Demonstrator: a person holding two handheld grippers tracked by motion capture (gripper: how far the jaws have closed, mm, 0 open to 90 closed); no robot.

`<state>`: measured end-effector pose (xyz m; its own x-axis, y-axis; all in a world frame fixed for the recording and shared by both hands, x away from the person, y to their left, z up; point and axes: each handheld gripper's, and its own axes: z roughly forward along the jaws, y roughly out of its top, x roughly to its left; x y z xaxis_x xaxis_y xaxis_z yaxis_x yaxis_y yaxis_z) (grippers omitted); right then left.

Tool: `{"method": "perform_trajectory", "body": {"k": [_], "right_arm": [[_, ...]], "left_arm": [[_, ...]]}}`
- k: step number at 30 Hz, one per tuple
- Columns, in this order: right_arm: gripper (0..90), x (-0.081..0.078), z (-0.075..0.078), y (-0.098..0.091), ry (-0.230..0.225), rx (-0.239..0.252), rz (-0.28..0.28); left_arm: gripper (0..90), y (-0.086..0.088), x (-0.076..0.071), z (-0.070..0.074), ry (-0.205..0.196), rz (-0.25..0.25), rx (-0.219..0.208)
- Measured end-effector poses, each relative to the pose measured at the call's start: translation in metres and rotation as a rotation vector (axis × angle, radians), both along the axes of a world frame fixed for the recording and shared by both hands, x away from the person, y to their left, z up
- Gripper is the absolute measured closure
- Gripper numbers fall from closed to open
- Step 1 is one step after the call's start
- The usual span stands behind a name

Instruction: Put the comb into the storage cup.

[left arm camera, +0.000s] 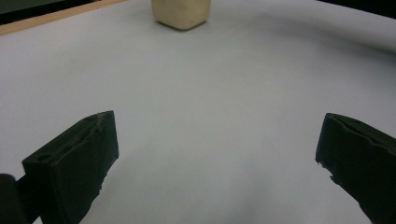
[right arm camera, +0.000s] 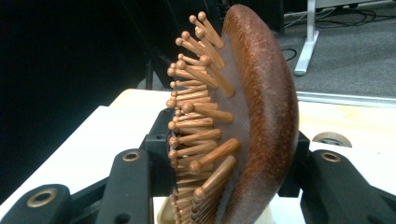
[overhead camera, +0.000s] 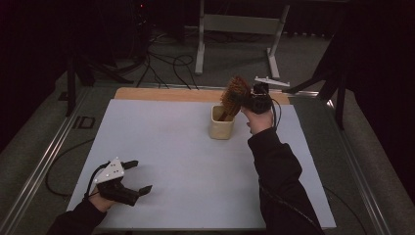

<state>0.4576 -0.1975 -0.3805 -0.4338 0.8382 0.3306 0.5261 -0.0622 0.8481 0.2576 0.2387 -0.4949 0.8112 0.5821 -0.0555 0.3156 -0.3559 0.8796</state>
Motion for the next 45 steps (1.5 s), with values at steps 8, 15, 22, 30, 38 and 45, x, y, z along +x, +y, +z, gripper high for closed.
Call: {"method": "perform_trajectory", "body": {"k": [8,15,22,30,38,45], "right_arm": [[52.6,0.002,-0.005,0.0,0.018,0.012,0.006],[52.4,0.003,-0.011,-0.002,0.034,0.02,0.011],[51.2,0.004,-0.014,-0.005,0.044,0.041,0.01],[48.2,0.006,-0.018,-0.011,0.051,0.041,0.013],[39.8,0.007,-0.017,-0.008,0.038,-0.013,0.016],[20.3,0.006,-0.016,-0.008,0.031,-0.018,0.021]], "left_arm": [[0.1,0.0,0.0,0.0,0.002,0.0,-0.005],[0.1,0.001,0.001,-0.001,0.001,0.001,-0.007],[0.1,0.001,0.001,0.0,0.002,-0.001,-0.006],[0.1,0.0,0.001,-0.001,0.007,-0.002,-0.007],[0.1,0.001,0.001,-0.001,0.007,-0.001,-0.011],[0.1,0.001,0.001,-0.001,0.003,-0.005,-0.01]]}}
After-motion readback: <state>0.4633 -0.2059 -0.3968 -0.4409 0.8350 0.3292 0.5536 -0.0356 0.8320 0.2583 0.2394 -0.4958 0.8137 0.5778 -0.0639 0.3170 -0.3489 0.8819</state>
